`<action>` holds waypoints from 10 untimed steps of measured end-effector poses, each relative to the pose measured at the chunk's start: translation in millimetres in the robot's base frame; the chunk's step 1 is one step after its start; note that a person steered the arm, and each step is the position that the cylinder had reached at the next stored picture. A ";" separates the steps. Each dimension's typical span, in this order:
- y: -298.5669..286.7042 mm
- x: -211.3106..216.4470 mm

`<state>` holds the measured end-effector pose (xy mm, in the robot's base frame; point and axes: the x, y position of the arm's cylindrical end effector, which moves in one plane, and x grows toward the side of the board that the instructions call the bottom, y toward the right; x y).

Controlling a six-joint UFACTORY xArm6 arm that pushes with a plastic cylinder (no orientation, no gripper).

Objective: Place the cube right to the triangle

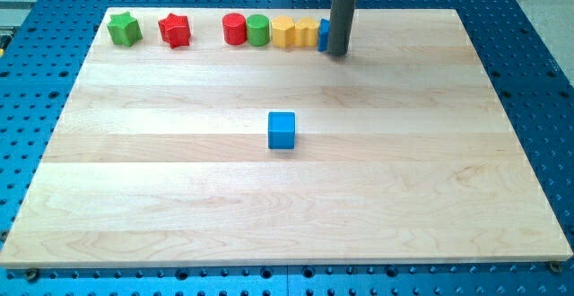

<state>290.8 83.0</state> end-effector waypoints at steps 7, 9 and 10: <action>-101.9 200.3; -46.3 150.0; -32.7 105.6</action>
<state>396.3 50.3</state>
